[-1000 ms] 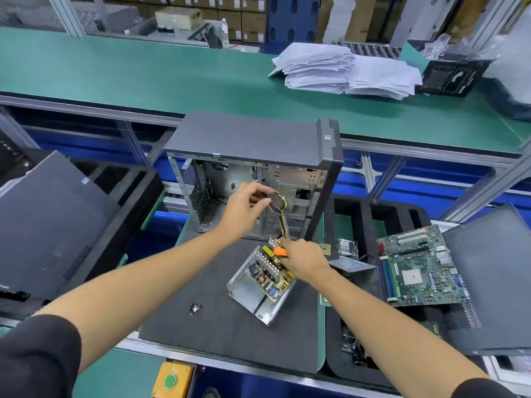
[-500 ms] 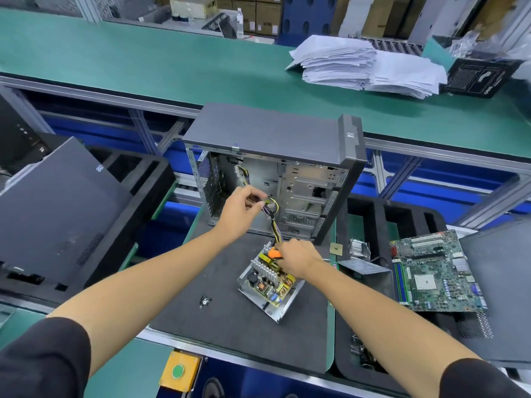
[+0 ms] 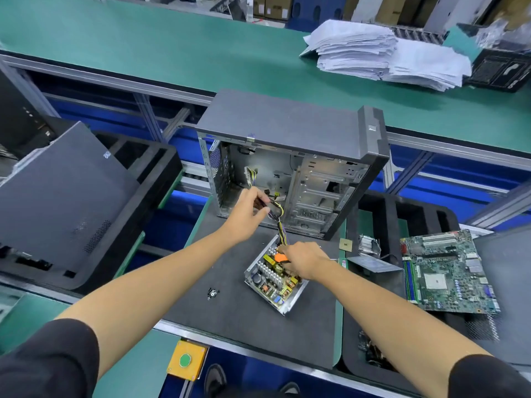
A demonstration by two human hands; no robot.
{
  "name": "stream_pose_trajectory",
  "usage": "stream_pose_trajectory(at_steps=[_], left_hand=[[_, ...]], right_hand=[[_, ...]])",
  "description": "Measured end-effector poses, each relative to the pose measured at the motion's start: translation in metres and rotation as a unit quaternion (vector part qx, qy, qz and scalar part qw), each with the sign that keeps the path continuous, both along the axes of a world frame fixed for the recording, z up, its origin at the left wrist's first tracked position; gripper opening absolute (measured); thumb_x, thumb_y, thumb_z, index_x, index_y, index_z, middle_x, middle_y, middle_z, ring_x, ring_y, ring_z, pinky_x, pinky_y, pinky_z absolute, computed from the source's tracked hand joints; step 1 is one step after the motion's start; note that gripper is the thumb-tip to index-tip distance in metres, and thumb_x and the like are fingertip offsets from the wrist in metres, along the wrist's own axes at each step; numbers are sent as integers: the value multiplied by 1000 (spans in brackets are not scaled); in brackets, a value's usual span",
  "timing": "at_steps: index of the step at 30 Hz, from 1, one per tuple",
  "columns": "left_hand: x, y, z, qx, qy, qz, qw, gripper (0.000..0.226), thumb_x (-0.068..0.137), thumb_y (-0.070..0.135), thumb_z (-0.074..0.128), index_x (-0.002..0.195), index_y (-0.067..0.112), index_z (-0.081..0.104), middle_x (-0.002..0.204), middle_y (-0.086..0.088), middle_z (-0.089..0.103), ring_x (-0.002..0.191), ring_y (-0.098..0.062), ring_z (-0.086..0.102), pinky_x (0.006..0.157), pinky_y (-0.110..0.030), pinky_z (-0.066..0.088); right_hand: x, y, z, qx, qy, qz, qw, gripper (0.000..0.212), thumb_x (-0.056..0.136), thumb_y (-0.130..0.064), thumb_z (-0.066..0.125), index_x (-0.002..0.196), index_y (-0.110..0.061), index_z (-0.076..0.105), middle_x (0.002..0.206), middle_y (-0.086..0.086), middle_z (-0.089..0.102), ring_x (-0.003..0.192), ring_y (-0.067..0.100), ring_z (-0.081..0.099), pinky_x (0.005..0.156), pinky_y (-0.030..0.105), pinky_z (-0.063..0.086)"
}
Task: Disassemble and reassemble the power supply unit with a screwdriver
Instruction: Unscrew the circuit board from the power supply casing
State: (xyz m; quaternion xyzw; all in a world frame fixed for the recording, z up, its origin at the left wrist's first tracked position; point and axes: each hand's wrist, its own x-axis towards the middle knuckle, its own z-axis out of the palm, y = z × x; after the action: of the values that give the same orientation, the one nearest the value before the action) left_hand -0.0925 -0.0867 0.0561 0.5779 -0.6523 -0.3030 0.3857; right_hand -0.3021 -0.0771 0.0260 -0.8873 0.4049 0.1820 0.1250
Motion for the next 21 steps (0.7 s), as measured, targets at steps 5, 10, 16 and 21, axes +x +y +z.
stream_pose_trajectory(at_steps=[5,10,16,21], left_hand=[[6,6,-14,40,2,-16,999,40,92,11,73,122,14,47,120,-5,38,104,-15,57,90,-36,55],[7,16,-27,101,7,-55,993,55,91,12,74,137,16,43,127,-1,30,117,-17,53,104,-31,48],[2,35,-41,141,-56,-108,982,41,91,18,71,124,26,49,126,5,42,117,-10,51,100,-29,45],[-3,34,-33,215,-176,6,960,25,94,36,54,115,41,44,94,12,67,95,-20,63,81,-37,51]], right_hand=[[15,-1,2,-9,78,34,996,21,101,-28,55,117,-15,54,105,10,69,98,33,65,67,36,38],[26,-3,2,1,134,8,991,21,101,-22,53,118,-12,60,113,8,70,106,32,65,79,38,48],[14,-9,11,-20,85,12,996,15,97,-30,53,105,-19,58,102,4,68,96,29,65,67,35,39],[-48,-23,6,-10,-23,-110,994,15,94,-37,54,96,-28,43,98,-1,44,86,30,61,67,37,42]])
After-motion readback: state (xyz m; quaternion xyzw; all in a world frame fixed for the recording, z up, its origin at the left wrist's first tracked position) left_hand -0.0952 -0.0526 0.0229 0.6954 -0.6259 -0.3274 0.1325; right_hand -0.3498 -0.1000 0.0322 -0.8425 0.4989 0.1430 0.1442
